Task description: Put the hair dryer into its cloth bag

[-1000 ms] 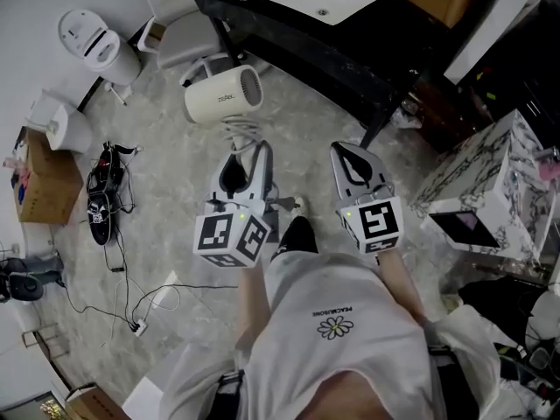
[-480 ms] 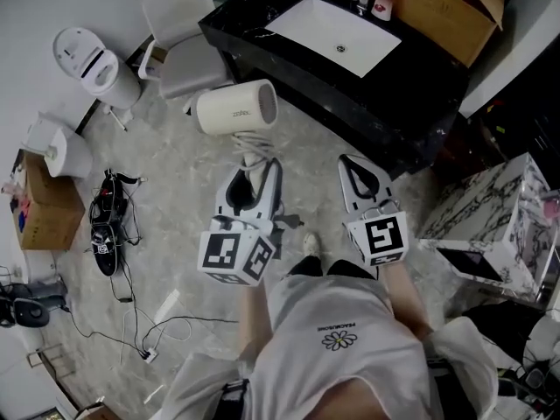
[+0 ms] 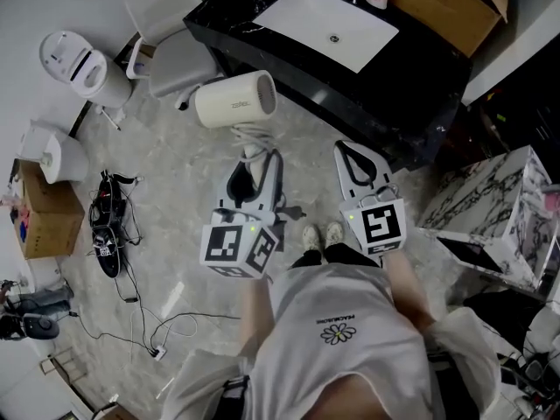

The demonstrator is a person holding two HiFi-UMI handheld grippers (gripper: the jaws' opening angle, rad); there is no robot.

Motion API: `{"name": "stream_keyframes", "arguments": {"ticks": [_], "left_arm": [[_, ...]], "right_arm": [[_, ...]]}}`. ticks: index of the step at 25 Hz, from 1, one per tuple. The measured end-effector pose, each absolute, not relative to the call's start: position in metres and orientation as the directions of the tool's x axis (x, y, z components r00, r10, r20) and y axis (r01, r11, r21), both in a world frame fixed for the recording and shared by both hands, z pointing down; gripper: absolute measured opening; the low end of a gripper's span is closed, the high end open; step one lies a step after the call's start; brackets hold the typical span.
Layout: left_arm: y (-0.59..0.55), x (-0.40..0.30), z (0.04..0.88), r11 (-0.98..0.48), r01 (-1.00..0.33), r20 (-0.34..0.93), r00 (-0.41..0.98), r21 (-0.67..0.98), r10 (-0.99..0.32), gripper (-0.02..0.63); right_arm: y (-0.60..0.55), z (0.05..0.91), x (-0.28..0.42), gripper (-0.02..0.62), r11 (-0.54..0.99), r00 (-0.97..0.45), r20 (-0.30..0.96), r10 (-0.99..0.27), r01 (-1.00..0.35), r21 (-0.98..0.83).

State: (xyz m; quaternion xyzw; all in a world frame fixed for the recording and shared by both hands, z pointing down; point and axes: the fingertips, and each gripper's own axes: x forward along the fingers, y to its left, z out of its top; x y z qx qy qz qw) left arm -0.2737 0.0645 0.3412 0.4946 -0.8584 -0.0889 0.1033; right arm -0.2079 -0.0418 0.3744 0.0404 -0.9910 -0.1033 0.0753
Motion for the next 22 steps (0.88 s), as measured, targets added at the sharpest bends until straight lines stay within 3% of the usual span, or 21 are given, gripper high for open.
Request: {"name": "stream_keyframes", "arguments": {"ticks": [5, 10, 16, 22], "left_arm": [[0.029, -0.271, 0.348, 0.515, -0.834, 0.133, -0.497, 0.201, -0.857, 0.178], [-0.020, -0.249, 0.351, 0.442, -0.869, 0.123, -0.424, 0.223, -0.897, 0.178], [-0.075, -0.235, 0.343, 0.306, -0.907, 0.081, -0.296, 0.289, -0.952, 0.179], [-0.114, -0.239, 0.331, 0.196, -0.953, 0.069, -0.185, 0.232, -0.980, 0.179]], "right_arm": [[-0.073, 0.366, -0.195, 0.012, 0.966, -0.985, 0.117, -0.128, -0.097, 0.238], [-0.113, 0.359, -0.164, 0.012, 0.957, -0.977, 0.079, -0.197, -0.174, 0.231], [-0.163, 0.362, -0.127, 0.012, 0.925, -0.933, 0.087, -0.349, -0.329, 0.189], [-0.197, 0.354, -0.102, 0.012, 0.853, -0.863, 0.060, -0.502, -0.483, 0.196]]}}
